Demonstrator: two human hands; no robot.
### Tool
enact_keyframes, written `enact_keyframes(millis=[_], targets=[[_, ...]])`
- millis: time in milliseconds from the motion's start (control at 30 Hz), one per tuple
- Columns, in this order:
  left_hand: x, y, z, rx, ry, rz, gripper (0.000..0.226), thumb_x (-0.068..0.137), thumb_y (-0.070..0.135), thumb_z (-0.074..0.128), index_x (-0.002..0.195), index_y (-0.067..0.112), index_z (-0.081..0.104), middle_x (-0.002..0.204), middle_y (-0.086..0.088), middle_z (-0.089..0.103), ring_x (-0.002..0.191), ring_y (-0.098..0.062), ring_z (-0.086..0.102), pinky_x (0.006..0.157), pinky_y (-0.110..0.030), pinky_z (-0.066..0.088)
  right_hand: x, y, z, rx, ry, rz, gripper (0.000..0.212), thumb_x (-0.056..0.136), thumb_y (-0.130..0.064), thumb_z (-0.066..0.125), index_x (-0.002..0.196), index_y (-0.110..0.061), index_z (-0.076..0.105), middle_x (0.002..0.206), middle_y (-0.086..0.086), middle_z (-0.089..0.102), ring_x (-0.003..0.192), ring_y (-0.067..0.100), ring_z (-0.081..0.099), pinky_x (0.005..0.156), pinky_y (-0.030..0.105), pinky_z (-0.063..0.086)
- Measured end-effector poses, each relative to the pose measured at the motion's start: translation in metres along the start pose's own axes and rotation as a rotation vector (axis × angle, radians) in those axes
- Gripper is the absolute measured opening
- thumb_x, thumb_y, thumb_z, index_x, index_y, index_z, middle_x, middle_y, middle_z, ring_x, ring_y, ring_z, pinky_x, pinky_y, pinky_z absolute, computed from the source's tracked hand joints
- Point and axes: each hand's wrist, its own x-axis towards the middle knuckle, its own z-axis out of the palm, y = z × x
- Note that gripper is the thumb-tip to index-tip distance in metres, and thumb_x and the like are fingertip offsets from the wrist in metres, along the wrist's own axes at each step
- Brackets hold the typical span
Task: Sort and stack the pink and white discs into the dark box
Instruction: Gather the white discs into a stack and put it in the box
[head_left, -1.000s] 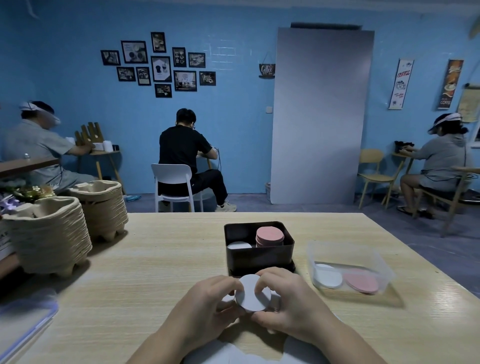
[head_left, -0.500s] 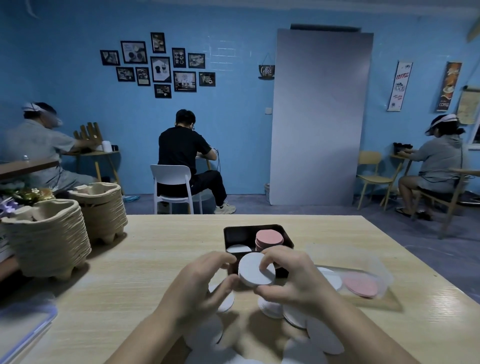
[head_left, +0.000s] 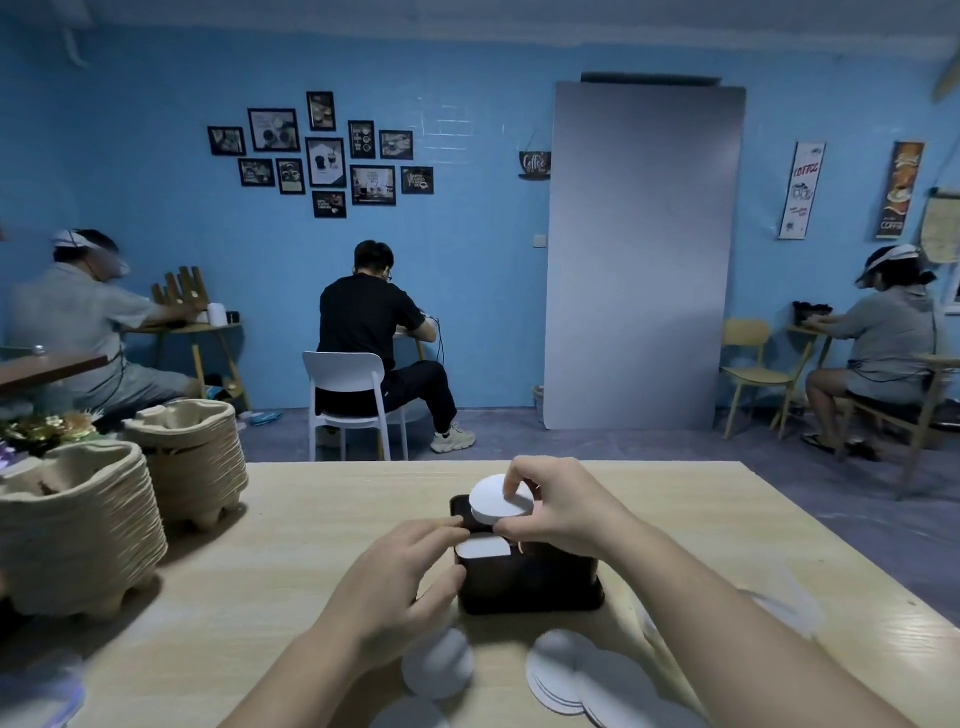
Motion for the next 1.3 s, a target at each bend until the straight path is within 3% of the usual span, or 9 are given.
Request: enact_keyframes(millis=[200, 367, 633, 833, 967, 1067, 1133, 1200, 1300], targets=[[-0.013, -0.01, 0.009, 0.009, -0.026, 0.054, 0.057, 0.099, 0.051, 0.047, 0.153, 0.033, 0.043, 0.159, 0.027, 0.032, 0.145, 0.009, 0.027, 0.114, -0.017, 0.029, 0.017, 0.014, 0.016, -0.041, -0.097, -0.003, 0.034, 0.062, -0.049, 0.078, 0.084, -0.033, 0.058, 0.083, -0.008, 0.06, 0.077, 0.013, 0.056, 0.071, 0.039, 0.056], [-0.015, -0.011, 0.012, 0.098, -0.003, 0.113, 0.054, 0.1, 0.046, 0.051, 0.15, 0.026, 0.049, 0.158, 0.014, 0.042, 0.142, -0.003, 0.04, 0.113, -0.019, 0.033, 0.024, 0.014, 0.029, -0.197, -0.177, -0.068, 0.036, 0.072, -0.059, 0.077, 0.087, -0.033, 0.058, 0.083, -0.012, 0.059, 0.083, 0.012, 0.054, 0.076, 0.037, 0.051], [-0.021, -0.011, 0.012, 0.153, -0.027, 0.155, 0.059, 0.1, 0.046, 0.054, 0.154, 0.026, 0.043, 0.16, 0.012, 0.038, 0.145, -0.004, 0.036, 0.115, -0.022, 0.033, 0.031, 0.009, 0.036, -0.251, -0.308, -0.014, 0.03, 0.078, -0.051, 0.082, 0.087, -0.031, 0.061, 0.096, -0.015, 0.059, 0.101, 0.014, 0.057, 0.082, 0.033, 0.05], [-0.022, -0.01, 0.013, 0.118, -0.022, 0.128, 0.057, 0.1, 0.048, 0.053, 0.153, 0.029, 0.044, 0.16, 0.017, 0.036, 0.143, 0.001, 0.036, 0.113, -0.019, 0.034, 0.033, 0.003, 0.037, -0.319, -0.347, -0.009, 0.023, 0.083, -0.041, 0.08, 0.088, -0.029, 0.061, 0.086, -0.015, 0.052, 0.094, 0.016, 0.054, 0.073, 0.031, 0.044], [-0.022, -0.009, 0.013, 0.105, -0.023, 0.112, 0.056, 0.1, 0.049, 0.051, 0.152, 0.031, 0.044, 0.16, 0.019, 0.036, 0.143, 0.003, 0.035, 0.112, -0.017, 0.033, 0.035, 0.0, 0.036, -0.382, -0.405, -0.014, 0.012, 0.088, -0.031, 0.076, 0.087, -0.033, 0.064, 0.095, -0.008, 0.059, 0.097, 0.018, 0.056, 0.077, 0.033, 0.048], [-0.022, -0.008, 0.013, 0.109, -0.029, 0.1, 0.056, 0.1, 0.05, 0.05, 0.153, 0.033, 0.042, 0.16, 0.02, 0.035, 0.143, 0.005, 0.033, 0.111, -0.011, 0.027, 0.036, 0.006, 0.037, -0.347, -0.391, -0.026, 0.01, 0.087, -0.036, 0.078, 0.087, -0.034, 0.068, 0.092, -0.011, 0.059, 0.095, 0.016, 0.056, 0.073, 0.03, 0.047], [-0.022, -0.007, 0.012, 0.1, -0.03, 0.091, 0.057, 0.1, 0.05, 0.05, 0.154, 0.035, 0.041, 0.16, 0.022, 0.033, 0.143, 0.006, 0.032, 0.111, -0.011, 0.027, 0.034, 0.01, 0.035, -0.276, -0.337, -0.034, 0.022, 0.082, -0.048, 0.08, 0.092, -0.031, 0.071, 0.09, -0.015, 0.06, 0.092, 0.012, 0.057, 0.072, 0.027, 0.047], [-0.021, -0.007, 0.011, 0.092, -0.034, 0.087, 0.057, 0.099, 0.05, 0.05, 0.154, 0.035, 0.04, 0.16, 0.023, 0.032, 0.143, 0.006, 0.032, 0.111, -0.013, 0.028, 0.031, 0.015, 0.032, -0.189, -0.248, -0.042, 0.034, 0.076, -0.055, 0.082, 0.097, -0.03, 0.072, 0.095, -0.015, 0.065, 0.094, 0.008, 0.058, 0.079, 0.031, 0.052], [-0.019, -0.006, 0.01, 0.079, -0.035, 0.078, 0.057, 0.099, 0.051, 0.048, 0.154, 0.035, 0.04, 0.16, 0.024, 0.032, 0.143, 0.006, 0.031, 0.112, -0.016, 0.03, 0.021, 0.019, 0.023, -0.014, -0.125, -0.051, 0.036, 0.072, -0.052, 0.084, 0.099, -0.031, 0.072, 0.099, -0.016, 0.068, 0.097, 0.005, 0.06, 0.085, 0.036, 0.055]])
